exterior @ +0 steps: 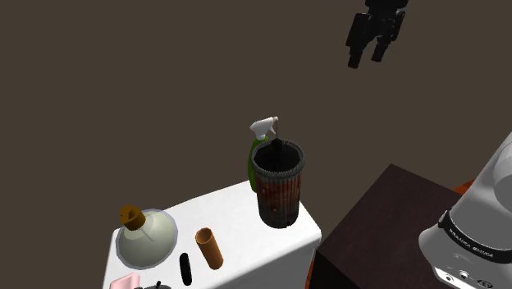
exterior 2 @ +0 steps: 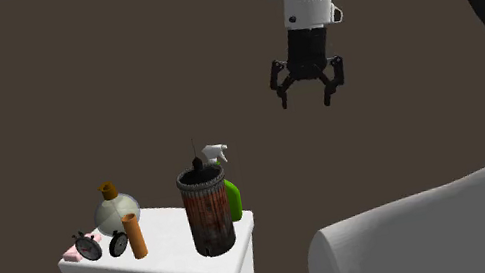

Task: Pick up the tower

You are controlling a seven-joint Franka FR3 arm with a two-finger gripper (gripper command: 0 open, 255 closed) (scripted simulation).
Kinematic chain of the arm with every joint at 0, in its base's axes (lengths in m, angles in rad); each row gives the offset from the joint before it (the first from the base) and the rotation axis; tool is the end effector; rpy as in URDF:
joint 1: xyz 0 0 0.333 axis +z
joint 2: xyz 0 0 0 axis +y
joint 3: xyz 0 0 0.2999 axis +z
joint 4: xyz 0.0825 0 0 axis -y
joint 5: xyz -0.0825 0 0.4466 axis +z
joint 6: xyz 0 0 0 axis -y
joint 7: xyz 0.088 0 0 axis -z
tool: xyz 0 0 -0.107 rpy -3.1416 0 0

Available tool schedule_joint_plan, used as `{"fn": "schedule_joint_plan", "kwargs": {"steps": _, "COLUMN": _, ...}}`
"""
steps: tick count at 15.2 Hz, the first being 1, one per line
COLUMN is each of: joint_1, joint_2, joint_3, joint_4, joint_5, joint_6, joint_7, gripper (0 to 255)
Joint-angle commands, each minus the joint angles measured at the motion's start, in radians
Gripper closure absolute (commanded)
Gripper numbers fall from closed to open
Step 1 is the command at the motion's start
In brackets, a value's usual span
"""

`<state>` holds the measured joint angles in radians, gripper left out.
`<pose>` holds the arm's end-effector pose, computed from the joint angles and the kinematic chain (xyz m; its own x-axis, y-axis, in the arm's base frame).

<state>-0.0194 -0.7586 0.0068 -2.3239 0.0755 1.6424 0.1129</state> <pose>0.3958 0.0031 0.5927 0.9889 -0.1317 0.0684 -0.1262 -0.9889 -0.0790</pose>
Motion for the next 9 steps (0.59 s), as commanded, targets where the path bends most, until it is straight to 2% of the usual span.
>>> {"fn": "schedule_joint_plan", "kwargs": {"steps": 1, "joint_1": 0.0, "joint_2": 0.0, "joint_3": 0.0, "joint_4": 0.0, "joint_5": 0.0, "joint_6": 0.0, "joint_7": 0.0, "gripper": 0}}
{"fn": "schedule_joint_plan", "kwargs": {"steps": 9, "joint_1": -0.004, "joint_2": 0.075, "joint_3": 0.211, "joint_4": 0.018, "joint_5": 0.139, "joint_6": 0.005, "joint_7": 0.386, "gripper": 0}}
